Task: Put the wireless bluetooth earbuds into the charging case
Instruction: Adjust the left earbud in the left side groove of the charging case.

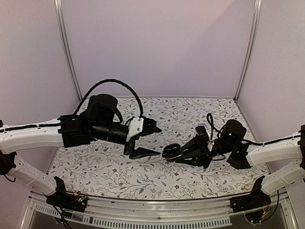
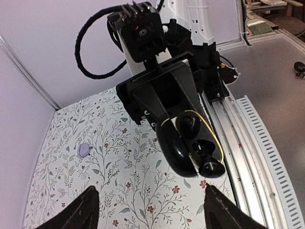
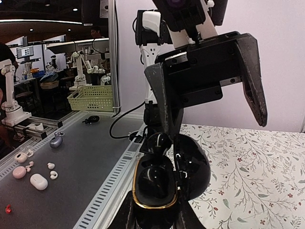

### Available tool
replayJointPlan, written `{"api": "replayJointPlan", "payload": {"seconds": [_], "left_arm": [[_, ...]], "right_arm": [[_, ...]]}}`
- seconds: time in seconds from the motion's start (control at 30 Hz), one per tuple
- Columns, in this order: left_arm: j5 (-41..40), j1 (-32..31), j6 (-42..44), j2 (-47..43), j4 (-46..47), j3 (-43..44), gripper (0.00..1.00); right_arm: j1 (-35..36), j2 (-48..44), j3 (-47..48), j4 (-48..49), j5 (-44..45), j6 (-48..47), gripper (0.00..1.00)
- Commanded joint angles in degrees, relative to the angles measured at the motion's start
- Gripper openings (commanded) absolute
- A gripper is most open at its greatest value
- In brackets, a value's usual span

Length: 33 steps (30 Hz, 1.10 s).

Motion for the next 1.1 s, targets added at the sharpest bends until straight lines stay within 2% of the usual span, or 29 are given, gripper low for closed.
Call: {"api": "replayJointPlan", "payload": {"seconds": [0.0, 0.4, 0.67, 1.07], "left_arm": [[1.3, -0.7, 0.2, 1.3, 0.4, 0.7, 0.75], [3.4, -1.2, 0.9, 2.3, -0.1, 2.1, 0.73], [1.3, -1.0, 0.3, 1.4, -0.5, 1.2, 0.73], [4.6, -1.4, 0.7, 2.1, -1.4, 2.4, 0.72]], "right_arm": [[-0.1, -0.2, 1.5, 0.0, -0.3, 0.7, 0.0], [0.1, 0.2, 1.5, -0.6, -0.5, 0.1, 0.0], [0.5, -0.1, 1.4, -0.9, -0.4, -0.4, 0.0], [0.7, 0.2, 1.6, -1.7, -0.1, -0.6, 0.0]]}}
